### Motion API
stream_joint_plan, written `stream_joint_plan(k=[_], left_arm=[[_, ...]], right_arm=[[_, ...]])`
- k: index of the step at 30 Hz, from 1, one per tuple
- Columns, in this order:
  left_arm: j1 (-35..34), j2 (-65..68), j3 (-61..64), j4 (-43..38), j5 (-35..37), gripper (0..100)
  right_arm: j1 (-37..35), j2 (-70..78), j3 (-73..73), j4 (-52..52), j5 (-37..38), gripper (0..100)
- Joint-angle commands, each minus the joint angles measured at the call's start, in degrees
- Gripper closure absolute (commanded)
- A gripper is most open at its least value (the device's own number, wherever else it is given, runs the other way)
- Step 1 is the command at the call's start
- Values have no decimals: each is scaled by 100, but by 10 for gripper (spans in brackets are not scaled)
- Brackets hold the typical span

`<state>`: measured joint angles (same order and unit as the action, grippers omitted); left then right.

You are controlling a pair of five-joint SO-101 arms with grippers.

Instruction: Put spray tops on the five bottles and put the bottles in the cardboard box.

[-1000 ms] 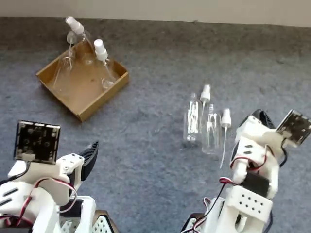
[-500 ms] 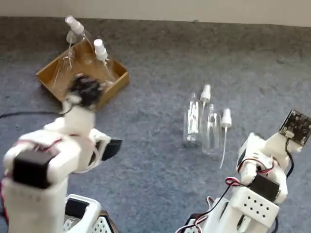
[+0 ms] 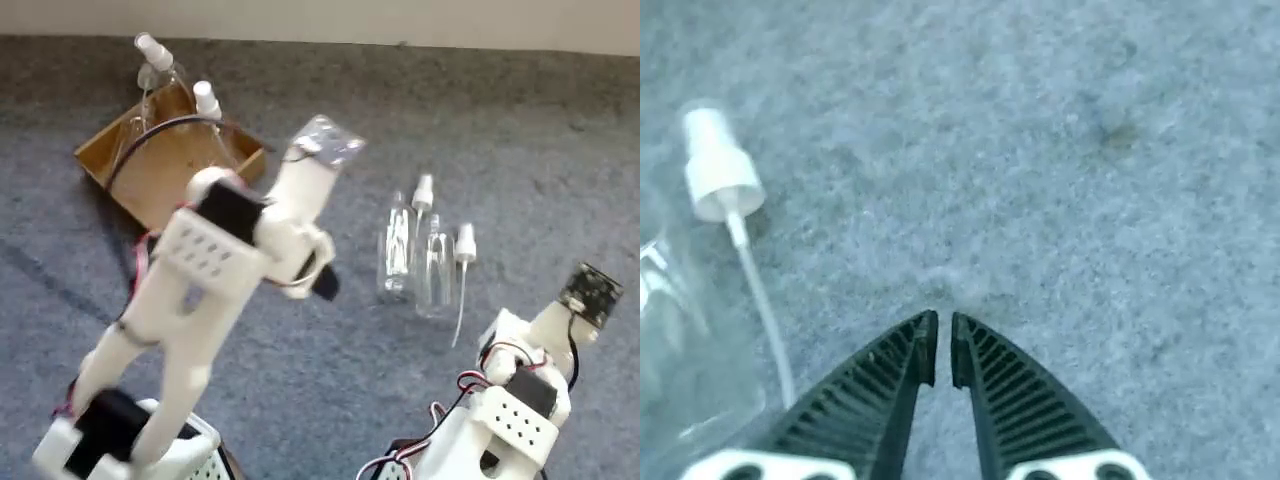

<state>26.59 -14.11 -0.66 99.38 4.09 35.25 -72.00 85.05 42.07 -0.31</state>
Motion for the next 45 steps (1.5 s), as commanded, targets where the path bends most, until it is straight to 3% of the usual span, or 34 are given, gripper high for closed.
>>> stream_joint_plan(k=[1, 8, 16, 23, 31, 45], left_arm=[[251, 1015, -1182, -97, 308, 733], [268, 2651, -2774, -105, 677, 733], [444, 3723, -4549, -132, 1670, 733], [1059, 4585, -5297, -404, 2514, 732], [954, 5525, -5789, -651, 3297, 730], [752, 6501, -6747, -853, 3323, 730]], right_arm=[[321, -75, 295, -901, 70, 964], [312, -75, 655, -1349, 70, 964], [321, -75, 681, -1525, 70, 964], [312, -75, 690, -1525, 70, 964], [303, -75, 690, -1525, 70, 964], [-22, -75, 690, -1525, 105, 964]])
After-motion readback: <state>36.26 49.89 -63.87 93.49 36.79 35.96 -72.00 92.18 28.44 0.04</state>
